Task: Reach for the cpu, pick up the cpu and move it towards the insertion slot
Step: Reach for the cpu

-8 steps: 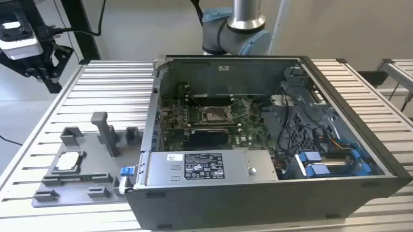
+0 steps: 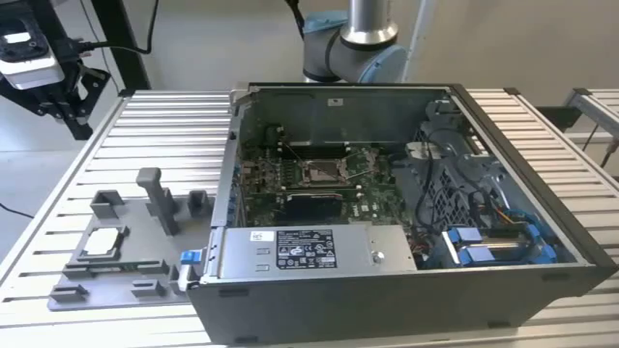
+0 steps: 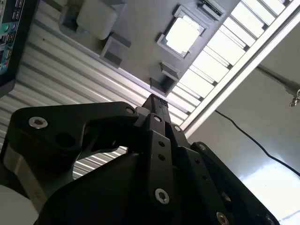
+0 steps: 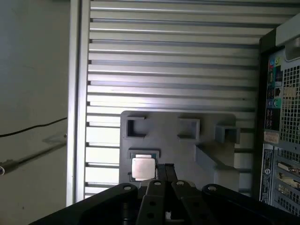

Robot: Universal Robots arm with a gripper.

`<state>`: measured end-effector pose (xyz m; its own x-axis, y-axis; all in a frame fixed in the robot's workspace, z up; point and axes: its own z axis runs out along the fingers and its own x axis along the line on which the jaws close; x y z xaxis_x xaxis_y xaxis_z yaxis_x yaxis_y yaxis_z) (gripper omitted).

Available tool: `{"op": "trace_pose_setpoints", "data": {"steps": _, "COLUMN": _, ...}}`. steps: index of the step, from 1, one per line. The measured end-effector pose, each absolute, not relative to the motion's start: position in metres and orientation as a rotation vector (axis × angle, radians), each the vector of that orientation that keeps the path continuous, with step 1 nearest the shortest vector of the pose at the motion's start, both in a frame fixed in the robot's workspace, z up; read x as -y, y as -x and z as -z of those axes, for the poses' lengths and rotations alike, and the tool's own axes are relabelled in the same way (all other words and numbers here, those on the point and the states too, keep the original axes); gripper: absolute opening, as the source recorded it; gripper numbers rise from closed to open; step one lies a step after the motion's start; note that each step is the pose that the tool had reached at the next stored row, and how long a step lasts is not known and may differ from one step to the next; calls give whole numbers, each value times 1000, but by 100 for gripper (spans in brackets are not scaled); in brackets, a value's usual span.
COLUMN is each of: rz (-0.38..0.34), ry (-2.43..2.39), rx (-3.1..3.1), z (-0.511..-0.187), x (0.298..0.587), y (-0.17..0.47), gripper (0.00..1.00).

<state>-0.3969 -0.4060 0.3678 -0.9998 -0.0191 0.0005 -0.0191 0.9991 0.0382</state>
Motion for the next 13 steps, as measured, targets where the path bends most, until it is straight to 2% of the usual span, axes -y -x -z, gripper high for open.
{"op": "trace_pose_setpoints", "data": {"steps": 6, "rz": 60, "ry": -30, "rx": 3140, "z": -367, "x": 407, "y": 398, "gripper": 0}}
{"op": "trace_pose_setpoints", "data": {"steps": 13, "rz": 60, "ry": -30, "rx": 3140, "z": -362, "x": 423, "y": 406, "gripper": 0}}
